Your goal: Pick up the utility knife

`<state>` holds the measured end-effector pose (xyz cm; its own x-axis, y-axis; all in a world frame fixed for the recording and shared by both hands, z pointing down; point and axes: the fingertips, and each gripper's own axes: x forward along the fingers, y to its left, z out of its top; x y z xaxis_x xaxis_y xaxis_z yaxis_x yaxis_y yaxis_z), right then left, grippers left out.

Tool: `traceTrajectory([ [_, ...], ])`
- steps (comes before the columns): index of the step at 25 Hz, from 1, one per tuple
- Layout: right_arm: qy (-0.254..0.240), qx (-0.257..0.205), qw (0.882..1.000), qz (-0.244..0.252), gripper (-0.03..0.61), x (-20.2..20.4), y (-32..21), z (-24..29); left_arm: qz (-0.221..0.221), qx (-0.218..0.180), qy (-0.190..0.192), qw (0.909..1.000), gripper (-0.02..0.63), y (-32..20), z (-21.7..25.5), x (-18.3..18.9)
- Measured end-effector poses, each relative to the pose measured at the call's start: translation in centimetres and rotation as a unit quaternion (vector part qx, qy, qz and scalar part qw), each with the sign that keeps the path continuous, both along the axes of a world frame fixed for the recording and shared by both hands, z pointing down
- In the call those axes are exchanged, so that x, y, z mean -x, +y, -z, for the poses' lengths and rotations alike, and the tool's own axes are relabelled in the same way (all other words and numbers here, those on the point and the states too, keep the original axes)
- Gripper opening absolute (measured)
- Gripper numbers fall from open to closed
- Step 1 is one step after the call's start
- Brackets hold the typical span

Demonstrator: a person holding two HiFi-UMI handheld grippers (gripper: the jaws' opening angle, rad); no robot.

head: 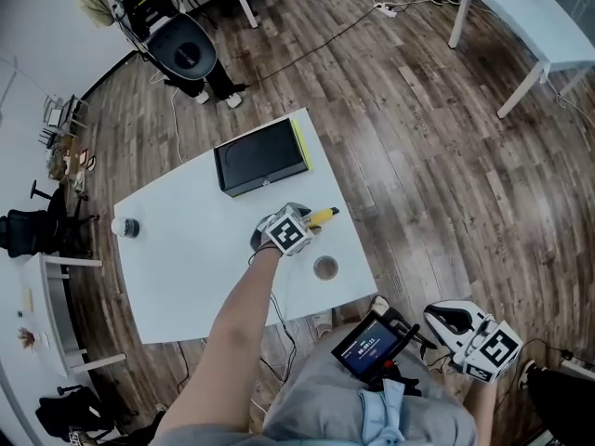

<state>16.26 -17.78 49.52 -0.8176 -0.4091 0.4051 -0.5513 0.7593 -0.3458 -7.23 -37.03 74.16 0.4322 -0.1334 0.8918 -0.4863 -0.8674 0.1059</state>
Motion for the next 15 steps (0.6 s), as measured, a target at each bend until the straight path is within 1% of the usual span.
traceTrajectory([
  [5, 0.000, 0.001, 1.000, -0.005, 0.031, -0.57, 0.11, -0.13, 0.003, 0.001, 0.005, 1.0000, 0.210, -0.14, -0.51, 0.20],
  [11, -0.002, 0.002, 1.000, -0.004, 0.031, -0.18, -0.13, -0.18, -0.009, -0.006, 0.007, 0.9999, 0.210, -0.12, -0.35, 0.14],
  [15, 0.000, 0.003, 1.000, -0.003, 0.031, -0.05, -0.34, -0.24, -0.012, -0.002, 0.007, 0.9999, 0.210, -0.07, -0.05, -0.26],
])
